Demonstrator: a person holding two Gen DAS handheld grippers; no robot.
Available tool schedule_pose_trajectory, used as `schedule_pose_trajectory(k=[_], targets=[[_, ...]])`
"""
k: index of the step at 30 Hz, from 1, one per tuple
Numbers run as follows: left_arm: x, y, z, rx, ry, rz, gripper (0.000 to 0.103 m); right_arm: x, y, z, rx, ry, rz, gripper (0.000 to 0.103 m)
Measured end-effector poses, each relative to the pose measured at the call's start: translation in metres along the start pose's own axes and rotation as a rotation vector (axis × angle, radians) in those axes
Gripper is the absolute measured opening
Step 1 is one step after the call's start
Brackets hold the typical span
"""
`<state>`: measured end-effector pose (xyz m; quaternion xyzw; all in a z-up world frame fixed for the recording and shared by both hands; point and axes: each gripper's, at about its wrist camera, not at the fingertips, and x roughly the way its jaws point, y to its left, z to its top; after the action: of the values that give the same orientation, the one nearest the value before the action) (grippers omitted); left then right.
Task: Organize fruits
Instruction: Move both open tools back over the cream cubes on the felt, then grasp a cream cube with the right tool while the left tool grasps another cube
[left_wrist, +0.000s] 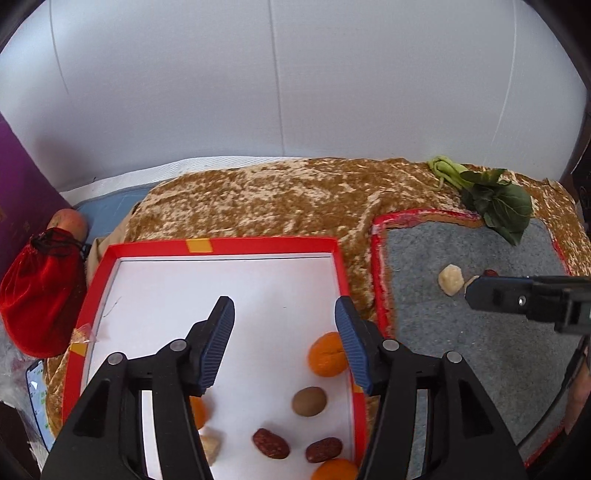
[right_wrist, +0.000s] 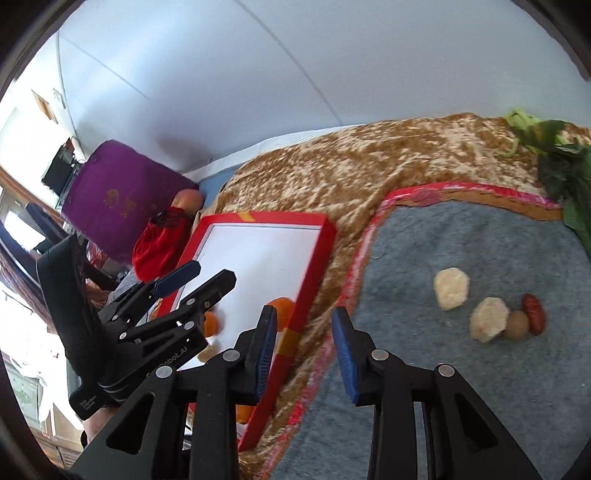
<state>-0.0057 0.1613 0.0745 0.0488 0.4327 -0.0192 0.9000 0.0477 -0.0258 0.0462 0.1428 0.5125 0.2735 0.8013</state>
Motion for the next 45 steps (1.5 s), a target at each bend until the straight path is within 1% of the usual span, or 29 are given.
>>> schedule_pose_trajectory(k=[5, 7, 10, 12, 18, 20, 22, 23, 26, 29, 32, 35, 36, 37, 38, 40, 43, 45], targets=[[0.005, -0.041, 0.004, 0.099, -0.012, -0.041, 0.056, -0.029, -0.05, 0.005, 0.107, -0.037, -0.056, 0.035], [0.009, -0.057, 0.004, 0.144, -0.01, -0.058, 0.056, -0.034, -0.064, 0.005, 0.138, -0.041, -0.063, 0.035], [0.017, -0.078, 0.002, 0.215, -0.003, -0.049, 0.056, -0.033, -0.073, 0.005, 0.154, -0.029, -0.063, 0.035], [0.02, -0.085, 0.001, 0.242, 0.007, -0.043, 0.056, -0.027, -0.072, 0.007, 0.142, -0.015, -0.057, 0.035], [0.028, -0.076, -0.003, 0.217, 0.038, -0.052, 0.056, 0.001, -0.074, 0.016, 0.06, 0.03, -0.108, 0.036], [0.029, -0.071, -0.004, 0.199, 0.043, -0.051, 0.056, 0.009, -0.075, 0.017, 0.03, 0.05, -0.126, 0.041], [0.028, -0.068, -0.003, 0.182, 0.043, -0.054, 0.056, 0.014, -0.079, 0.017, 0.004, 0.064, -0.177, 0.051], [0.028, -0.067, -0.003, 0.176, 0.043, -0.057, 0.056, 0.015, -0.081, 0.016, -0.001, 0.069, -0.198, 0.052], [0.028, -0.068, -0.003, 0.173, 0.039, -0.06, 0.056, 0.016, -0.084, 0.012, -0.012, 0.086, -0.177, 0.052], [0.028, -0.071, -0.002, 0.178, 0.041, -0.056, 0.056, 0.018, -0.076, 0.008, -0.054, 0.104, -0.161, 0.054], [0.028, -0.068, -0.002, 0.169, 0.038, -0.056, 0.056, 0.026, -0.063, 0.004, -0.133, 0.113, -0.209, 0.059], [0.028, -0.063, -0.002, 0.158, 0.041, -0.054, 0.056, 0.032, -0.059, 0.001, -0.166, 0.107, -0.26, 0.056], [0.028, -0.063, -0.003, 0.156, 0.043, -0.055, 0.056, 0.032, -0.058, 0.001, -0.168, 0.104, -0.283, 0.049], [0.029, -0.063, -0.003, 0.154, 0.045, -0.057, 0.056, 0.031, -0.059, 0.001, -0.169, 0.101, -0.312, 0.035], [0.029, -0.063, -0.004, 0.153, 0.046, -0.063, 0.056, 0.03, -0.061, 0.001, -0.158, 0.099, -0.329, 0.03], [0.03, -0.066, -0.004, 0.15, 0.048, -0.085, 0.056, 0.019, -0.069, 0.004, -0.104, 0.082, -0.291, 0.029], [0.029, -0.079, -0.003, 0.171, 0.035, -0.127, 0.056, -0.012, -0.069, 0.011, -0.07, -0.004, -0.251, 0.029], [0.03, -0.09, -0.002, 0.192, 0.02, -0.148, 0.056, -0.037, -0.072, 0.015, -0.025, -0.068, -0.223, 0.029]])
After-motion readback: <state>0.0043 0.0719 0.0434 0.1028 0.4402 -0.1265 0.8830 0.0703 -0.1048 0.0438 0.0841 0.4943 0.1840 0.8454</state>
